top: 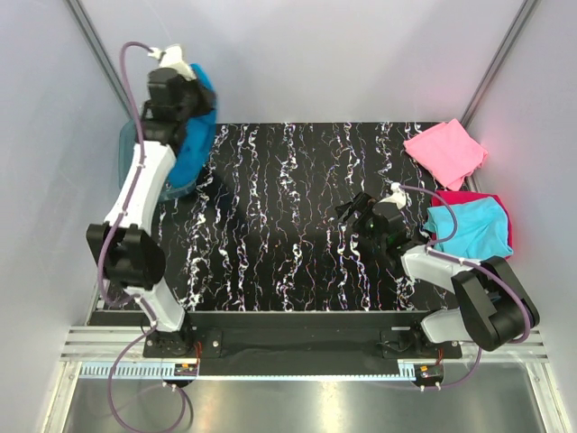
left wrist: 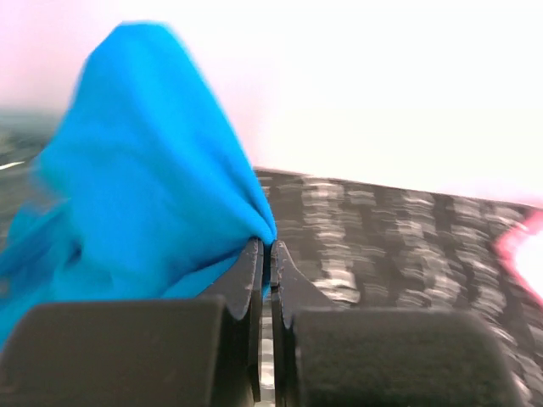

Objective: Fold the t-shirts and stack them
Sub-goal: Grab the tshirt from the pile, then move the tshirt to the center of the board, then flatten the tshirt out

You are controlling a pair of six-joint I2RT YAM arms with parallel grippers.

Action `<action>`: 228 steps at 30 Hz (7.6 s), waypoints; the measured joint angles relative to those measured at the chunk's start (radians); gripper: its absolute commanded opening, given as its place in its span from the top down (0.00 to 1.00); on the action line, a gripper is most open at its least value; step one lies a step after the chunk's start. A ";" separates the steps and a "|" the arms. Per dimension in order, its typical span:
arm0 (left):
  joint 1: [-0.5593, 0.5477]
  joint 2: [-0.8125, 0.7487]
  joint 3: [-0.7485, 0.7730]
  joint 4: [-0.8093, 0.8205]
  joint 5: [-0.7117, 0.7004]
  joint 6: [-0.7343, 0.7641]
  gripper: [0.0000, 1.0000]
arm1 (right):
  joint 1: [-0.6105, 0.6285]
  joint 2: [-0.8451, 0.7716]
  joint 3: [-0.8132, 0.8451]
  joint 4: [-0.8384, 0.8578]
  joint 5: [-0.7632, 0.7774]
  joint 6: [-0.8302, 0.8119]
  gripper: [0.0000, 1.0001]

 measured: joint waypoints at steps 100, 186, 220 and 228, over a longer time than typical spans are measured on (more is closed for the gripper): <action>-0.629 -0.618 -0.468 0.006 -0.163 0.024 1.00 | -0.004 0.093 -0.048 0.172 -0.179 -0.021 0.00; -0.540 -0.832 -1.335 0.570 -0.470 -0.218 0.01 | 0.283 0.098 0.208 -0.100 0.057 -0.087 0.00; -0.337 -0.697 -1.316 0.521 -0.334 -0.363 0.01 | 0.402 0.488 0.289 0.130 0.028 0.078 0.31; -0.337 -0.697 -1.316 0.501 -0.339 -0.363 0.01 | 0.407 0.446 0.290 -0.015 0.140 0.048 1.00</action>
